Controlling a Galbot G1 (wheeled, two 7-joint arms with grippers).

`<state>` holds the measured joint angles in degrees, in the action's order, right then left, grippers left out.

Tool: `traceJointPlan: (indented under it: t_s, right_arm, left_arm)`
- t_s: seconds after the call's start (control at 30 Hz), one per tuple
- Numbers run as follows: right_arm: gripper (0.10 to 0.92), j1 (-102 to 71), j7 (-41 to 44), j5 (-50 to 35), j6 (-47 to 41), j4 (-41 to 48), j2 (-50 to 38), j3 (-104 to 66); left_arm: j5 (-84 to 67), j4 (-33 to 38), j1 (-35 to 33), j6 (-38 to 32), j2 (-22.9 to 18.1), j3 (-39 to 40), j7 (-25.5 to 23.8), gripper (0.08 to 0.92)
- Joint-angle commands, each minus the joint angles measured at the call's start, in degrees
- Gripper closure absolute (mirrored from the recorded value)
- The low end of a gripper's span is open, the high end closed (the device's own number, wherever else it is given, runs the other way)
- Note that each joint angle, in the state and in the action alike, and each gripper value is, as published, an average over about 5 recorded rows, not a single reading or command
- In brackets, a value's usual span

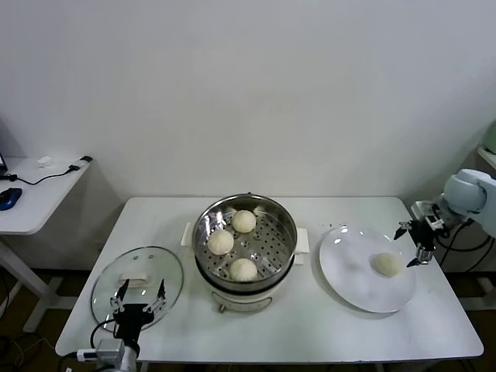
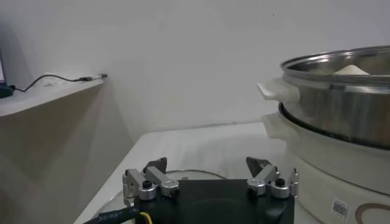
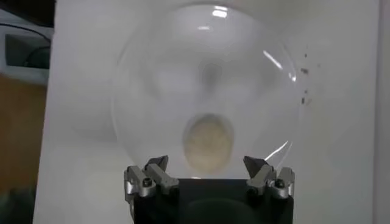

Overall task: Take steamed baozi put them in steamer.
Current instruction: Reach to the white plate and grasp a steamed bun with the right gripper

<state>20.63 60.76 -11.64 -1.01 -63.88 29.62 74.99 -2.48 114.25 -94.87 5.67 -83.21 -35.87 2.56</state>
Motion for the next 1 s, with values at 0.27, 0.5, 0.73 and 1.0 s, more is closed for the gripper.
traceJointPlan:
  t_s: [0.27, 0.5, 0.73, 1.0]
  right_arm:
    - [0.203, -14.3, -5.6, 4.0, -5.9, 6.9, 5.0, -11.2]
    - [0.203, -14.8, -6.3, 4.9, -5.7, 8.5, 6.7, -12.2]
    - [0.203, -15.1, -6.2, 5.5, -5.6, 9.5, 8.0, -12.2]
    - [0.266, -14.1, -4.4, 5.4, -5.0, 9.1, 8.3, -11.5]
  left_arm:
    - [0.1, -0.1, -0.5, -0.4, -0.2, -0.2, 0.2, 0.177]
    - [0.3, -0.1, -0.5, -0.6, -0.3, 0.2, 0.2, 0.177]
    - [0.4, -0.1, -0.5, -0.6, -0.3, 0.2, 0.1, 0.177]
    - [0.4, -0.2, -0.4, -0.5, -0.3, 0.2, 0.2, 0.177]
